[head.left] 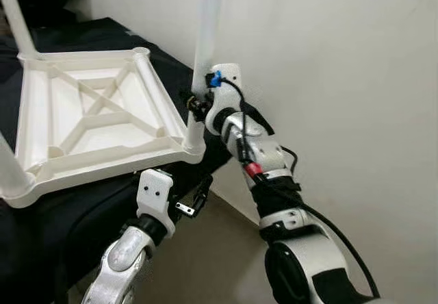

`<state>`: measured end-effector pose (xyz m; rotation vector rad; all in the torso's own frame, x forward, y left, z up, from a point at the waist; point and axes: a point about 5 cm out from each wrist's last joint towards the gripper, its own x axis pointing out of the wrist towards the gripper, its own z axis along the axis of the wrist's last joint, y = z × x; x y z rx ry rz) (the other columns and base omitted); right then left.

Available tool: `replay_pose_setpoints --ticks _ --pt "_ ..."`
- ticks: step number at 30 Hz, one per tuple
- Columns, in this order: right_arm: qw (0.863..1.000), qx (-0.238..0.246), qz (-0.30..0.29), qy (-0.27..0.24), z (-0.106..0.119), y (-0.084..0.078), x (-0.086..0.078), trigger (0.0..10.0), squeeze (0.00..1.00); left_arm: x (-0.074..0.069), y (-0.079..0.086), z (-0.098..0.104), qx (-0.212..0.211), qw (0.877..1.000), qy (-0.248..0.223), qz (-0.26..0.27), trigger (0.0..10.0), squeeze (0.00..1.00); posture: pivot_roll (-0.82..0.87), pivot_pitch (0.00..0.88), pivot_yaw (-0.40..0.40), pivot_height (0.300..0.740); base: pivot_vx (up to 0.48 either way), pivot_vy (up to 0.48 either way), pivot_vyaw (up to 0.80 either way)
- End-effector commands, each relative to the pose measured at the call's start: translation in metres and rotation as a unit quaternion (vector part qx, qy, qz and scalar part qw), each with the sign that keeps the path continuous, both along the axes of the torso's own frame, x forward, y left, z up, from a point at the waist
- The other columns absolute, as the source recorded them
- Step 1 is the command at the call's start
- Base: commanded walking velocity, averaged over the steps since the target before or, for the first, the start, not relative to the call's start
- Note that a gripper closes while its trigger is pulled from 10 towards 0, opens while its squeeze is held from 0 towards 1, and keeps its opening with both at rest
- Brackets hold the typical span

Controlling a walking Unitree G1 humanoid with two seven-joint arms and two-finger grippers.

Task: Building children table

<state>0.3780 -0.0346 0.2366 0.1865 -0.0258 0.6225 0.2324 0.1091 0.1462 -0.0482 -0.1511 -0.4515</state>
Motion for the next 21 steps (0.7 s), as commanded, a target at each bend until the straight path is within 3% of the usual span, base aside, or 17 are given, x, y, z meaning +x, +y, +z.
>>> replay_pose_setpoints --ticks 1,7,8,9,12,16,17,18,21 --pt "0.999 0.014 0.038 -0.017 0.003 -0.011 0.004 10.0 1.00 -0.006 -0.005 0.002 0.003 1.000 -0.003 -0.013 10.0 0.00 0.04 0.046 -0.156 0.740 0.000 0.000 0.00" --pt "0.995 0.010 0.086 -0.056 0.016 -0.033 0.006 10.0 1.00 -0.014 -0.005 0.004 0.004 1.000 0.000 -0.012 10.0 0.00 0.05 0.092 -0.157 0.740 0.000 0.000 0.00" --pt "0.989 0.009 0.130 -0.065 0.021 -0.037 0.001 10.0 1.00 -0.017 -0.005 0.006 0.006 1.000 -0.002 -0.010 10.0 0.00 0.06 0.102 -0.156 0.740 0.000 0.000 0.00" --pt "0.989 0.009 0.130 -0.065 0.021 -0.037 0.001 10.0 1.00 -0.017 -0.005 0.006 0.006 1.000 -0.002 -0.010 10.0 0.00 0.06 0.102 -0.156 0.740 0.000 0.000 0.00" --pt "0.971 -0.027 0.215 -0.098 0.030 -0.045 -0.002 10.0 1.00 -0.022 -0.006 0.008 0.012 1.000 -0.004 -0.006 10.0 0.00 0.09 0.136 -0.154 0.740 0.000 0.000 0.00" --pt "0.964 -0.039 0.238 -0.109 0.033 -0.048 -0.001 10.0 1.00 -0.023 -0.006 0.009 0.015 1.000 -0.005 -0.004 10.0 0.00 0.10 0.140 -0.154 0.740 0.000 0.000 0.00" --pt "0.954 -0.057 0.268 -0.123 0.039 -0.049 0.003 10.0 0.00 -0.026 -0.005 0.010 0.023 1.000 -0.010 0.004 10.0 0.00 0.12 0.157 -0.157 0.740 0.000 0.000 0.00" --pt "0.954 -0.057 0.268 -0.123 0.039 -0.049 0.003 10.0 0.00 -0.026 -0.005 0.010 0.023 1.000 -0.010 0.004 10.0 0.00 0.12 0.157 -0.157 0.740 0.000 0.000 0.00" --pt "0.930 -0.072 0.332 -0.137 0.061 -0.051 0.008 10.0 0.00 -0.033 0.003 0.016 0.039 0.998 -0.018 0.052 10.0 0.00 0.17 0.215 -0.167 0.740 0.000 0.000 0.00"
